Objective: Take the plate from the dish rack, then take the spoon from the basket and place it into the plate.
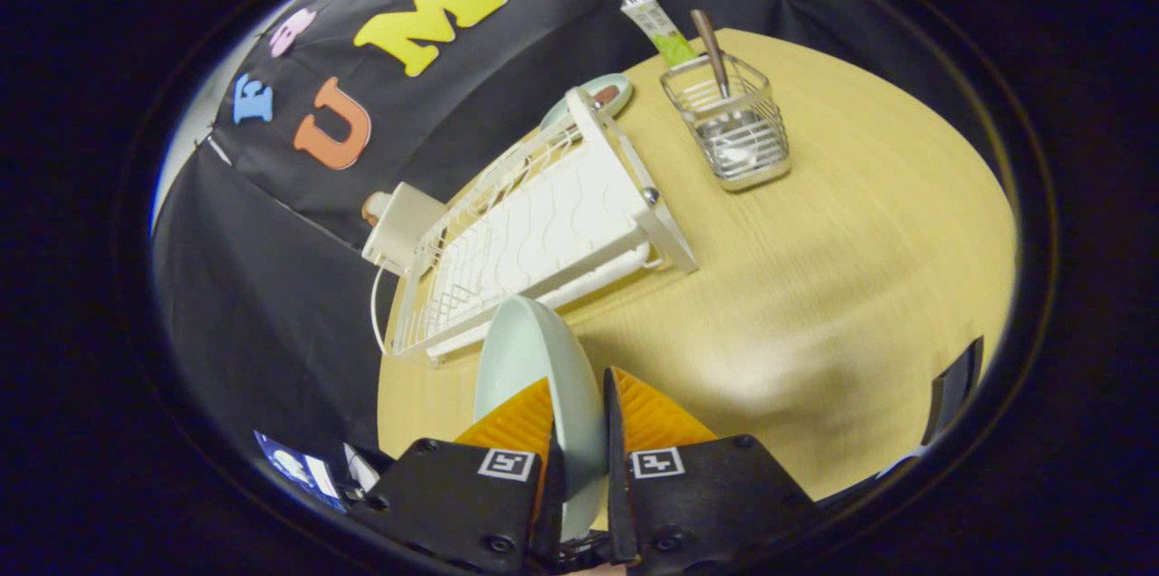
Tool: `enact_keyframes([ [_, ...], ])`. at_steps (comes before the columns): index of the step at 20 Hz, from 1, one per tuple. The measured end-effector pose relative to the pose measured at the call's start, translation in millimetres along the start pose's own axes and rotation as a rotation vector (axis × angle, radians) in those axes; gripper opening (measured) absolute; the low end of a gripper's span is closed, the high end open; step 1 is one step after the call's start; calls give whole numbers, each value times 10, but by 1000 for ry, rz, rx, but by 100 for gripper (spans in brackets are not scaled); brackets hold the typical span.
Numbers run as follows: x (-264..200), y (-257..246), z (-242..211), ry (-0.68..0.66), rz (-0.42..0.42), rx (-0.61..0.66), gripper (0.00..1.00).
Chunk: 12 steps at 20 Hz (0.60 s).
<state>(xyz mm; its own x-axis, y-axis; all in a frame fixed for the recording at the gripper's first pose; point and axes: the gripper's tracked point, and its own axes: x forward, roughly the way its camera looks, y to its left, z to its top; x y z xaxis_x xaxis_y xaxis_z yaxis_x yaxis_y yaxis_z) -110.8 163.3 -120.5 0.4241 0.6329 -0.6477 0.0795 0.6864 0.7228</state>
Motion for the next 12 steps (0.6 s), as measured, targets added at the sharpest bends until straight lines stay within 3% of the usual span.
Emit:
enact_keyframes([
  [6, 322, -170, -96, 33, 38, 65, 28],
  [12, 192, -337, -19, -22, -74, -60, 52],
])
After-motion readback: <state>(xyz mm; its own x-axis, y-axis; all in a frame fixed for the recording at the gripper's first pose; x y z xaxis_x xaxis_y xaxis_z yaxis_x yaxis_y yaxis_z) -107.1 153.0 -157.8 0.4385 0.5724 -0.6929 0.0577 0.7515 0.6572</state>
